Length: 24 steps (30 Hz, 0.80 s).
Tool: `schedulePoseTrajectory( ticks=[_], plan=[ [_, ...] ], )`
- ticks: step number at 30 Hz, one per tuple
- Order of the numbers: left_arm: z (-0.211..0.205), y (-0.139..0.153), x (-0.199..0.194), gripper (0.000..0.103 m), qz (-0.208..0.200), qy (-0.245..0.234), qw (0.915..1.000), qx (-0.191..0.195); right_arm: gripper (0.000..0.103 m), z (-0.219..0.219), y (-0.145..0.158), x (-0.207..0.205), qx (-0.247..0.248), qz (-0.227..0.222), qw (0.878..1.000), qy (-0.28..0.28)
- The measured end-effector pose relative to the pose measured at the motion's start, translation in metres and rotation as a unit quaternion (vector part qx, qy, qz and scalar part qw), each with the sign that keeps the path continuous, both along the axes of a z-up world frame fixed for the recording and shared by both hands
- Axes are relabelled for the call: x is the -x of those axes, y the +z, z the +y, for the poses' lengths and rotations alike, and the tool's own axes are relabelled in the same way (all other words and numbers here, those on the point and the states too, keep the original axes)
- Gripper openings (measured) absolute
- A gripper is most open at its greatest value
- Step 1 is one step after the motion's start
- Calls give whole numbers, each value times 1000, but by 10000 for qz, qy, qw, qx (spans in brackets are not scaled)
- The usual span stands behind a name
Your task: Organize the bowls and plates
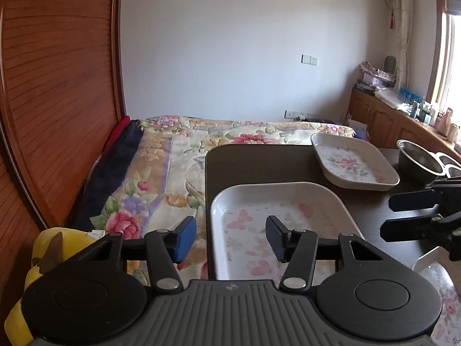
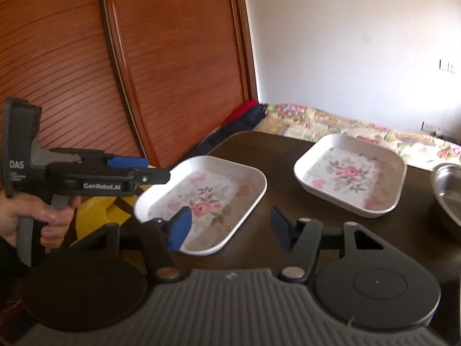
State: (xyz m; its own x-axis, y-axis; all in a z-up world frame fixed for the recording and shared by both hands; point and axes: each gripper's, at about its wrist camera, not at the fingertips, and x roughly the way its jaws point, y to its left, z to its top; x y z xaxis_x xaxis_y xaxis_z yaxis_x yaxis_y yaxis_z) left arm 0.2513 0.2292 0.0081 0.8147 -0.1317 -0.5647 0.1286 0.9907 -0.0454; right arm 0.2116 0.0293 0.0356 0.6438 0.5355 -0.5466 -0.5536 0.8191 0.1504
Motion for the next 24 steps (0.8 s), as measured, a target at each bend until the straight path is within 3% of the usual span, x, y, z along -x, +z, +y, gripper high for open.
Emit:
schedulePoseTrajectory(
  ticks=[7,13,22,24],
  plan=[
    [5,-8,-13,82,177,-58,9998,21,51,10,-13,-29,94,419,9990,109],
    [4,-11,-17,79,287,-216,9993,110,49,10,-23,-43,-118,791,9965,229],
    [1,-18,-19,78,429,-279,9987,19,37,12,-31,-45,-147,968,9948,294],
    [1,-19,-18,73,446,-286,9986,13,35,13,-32,-46,-128,968,9948,290]
  ],
)
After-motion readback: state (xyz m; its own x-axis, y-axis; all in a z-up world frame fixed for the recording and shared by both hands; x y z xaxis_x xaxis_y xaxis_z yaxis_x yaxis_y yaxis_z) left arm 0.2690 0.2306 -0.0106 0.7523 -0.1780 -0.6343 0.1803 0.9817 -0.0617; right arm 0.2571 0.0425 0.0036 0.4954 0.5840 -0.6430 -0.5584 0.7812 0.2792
